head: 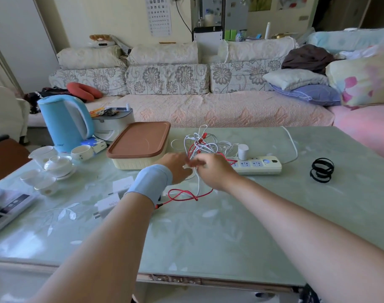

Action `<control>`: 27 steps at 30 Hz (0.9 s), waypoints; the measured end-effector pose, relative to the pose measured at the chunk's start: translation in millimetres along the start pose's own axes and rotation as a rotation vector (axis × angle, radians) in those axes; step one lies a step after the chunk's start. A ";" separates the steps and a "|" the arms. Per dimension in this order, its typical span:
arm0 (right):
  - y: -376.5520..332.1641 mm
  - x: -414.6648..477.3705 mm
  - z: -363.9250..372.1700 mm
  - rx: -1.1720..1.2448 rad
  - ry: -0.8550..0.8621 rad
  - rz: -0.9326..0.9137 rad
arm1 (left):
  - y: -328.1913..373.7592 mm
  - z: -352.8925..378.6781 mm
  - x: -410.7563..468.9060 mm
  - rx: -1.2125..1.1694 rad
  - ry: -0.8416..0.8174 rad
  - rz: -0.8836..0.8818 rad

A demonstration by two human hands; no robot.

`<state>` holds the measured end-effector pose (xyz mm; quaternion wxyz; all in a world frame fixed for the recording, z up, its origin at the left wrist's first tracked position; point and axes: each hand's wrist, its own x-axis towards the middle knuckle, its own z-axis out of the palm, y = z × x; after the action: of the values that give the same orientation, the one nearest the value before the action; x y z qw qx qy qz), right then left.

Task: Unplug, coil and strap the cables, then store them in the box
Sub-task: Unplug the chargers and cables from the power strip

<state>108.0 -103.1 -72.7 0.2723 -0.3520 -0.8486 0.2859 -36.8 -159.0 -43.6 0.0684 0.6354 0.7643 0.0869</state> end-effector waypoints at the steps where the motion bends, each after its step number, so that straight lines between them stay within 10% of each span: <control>1: 6.0 2.8 -9.1 -0.035 0.065 -0.040 | 12.7 2.2 9.0 -0.051 0.058 0.037; 7: 71.0 18.9 -56.3 -0.206 0.426 0.054 | 74.9 24.5 69.3 -0.204 0.324 0.216; 13: 137.7 32.9 -73.9 -0.345 0.232 0.341 | 100.8 76.9 108.0 0.054 0.191 0.255; 27: 177.5 72.0 -50.5 -0.614 0.251 0.175 | 98.0 102.7 145.1 0.008 0.020 0.057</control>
<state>176.5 70.5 -139.4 0.2302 -0.5216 -0.8216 -0.0060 52.8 5.8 -121.3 0.0556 0.6564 0.7468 0.0919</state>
